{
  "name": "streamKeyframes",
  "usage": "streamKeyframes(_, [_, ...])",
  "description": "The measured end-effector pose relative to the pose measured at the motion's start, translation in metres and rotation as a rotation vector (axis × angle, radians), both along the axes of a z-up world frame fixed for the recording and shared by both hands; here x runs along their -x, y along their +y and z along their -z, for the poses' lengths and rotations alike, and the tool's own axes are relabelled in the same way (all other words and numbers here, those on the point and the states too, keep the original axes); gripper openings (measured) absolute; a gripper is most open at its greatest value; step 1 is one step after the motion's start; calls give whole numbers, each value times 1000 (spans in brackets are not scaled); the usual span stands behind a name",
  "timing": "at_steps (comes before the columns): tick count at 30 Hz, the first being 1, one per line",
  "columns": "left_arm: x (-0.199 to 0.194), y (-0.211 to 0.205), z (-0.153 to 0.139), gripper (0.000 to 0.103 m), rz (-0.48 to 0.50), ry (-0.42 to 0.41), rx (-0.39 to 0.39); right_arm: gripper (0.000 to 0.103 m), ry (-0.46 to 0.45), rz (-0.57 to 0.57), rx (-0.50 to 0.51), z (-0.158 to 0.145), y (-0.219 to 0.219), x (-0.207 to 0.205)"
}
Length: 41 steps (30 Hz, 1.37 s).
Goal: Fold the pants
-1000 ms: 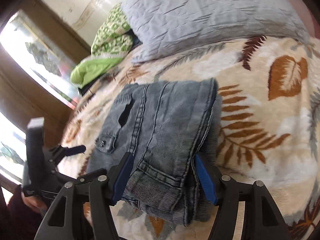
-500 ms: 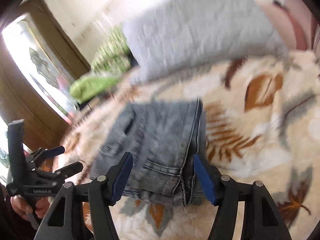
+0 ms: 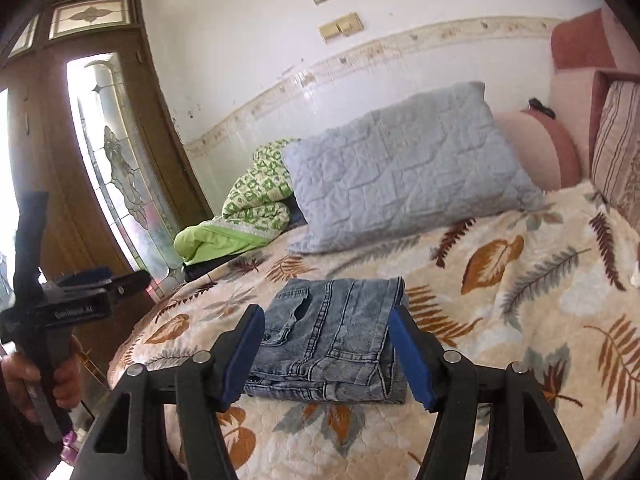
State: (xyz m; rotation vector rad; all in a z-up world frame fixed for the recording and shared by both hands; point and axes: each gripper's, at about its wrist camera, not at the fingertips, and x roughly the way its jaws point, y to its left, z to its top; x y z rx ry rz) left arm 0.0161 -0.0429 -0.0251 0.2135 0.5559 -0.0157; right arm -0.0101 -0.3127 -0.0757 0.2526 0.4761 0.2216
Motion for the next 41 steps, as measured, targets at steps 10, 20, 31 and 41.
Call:
streamKeyframes(10, [17, 9, -16, 103, -75, -94, -12, 74, -7, -31, 95, 10, 26, -5])
streamKeyframes(20, [16, 16, -14, 103, -44, -49, 61, 74, 1, -77, 118, 17, 38, -4])
streamKeyframes(31, [17, 8, -11, 103, 5, -28, 40, 74, 23, -121, 147, 24, 49, -7])
streamKeyframes(41, [15, 14, -9, 103, -17, -40, 75, 74, 35, -127, 155, 27, 51, -10])
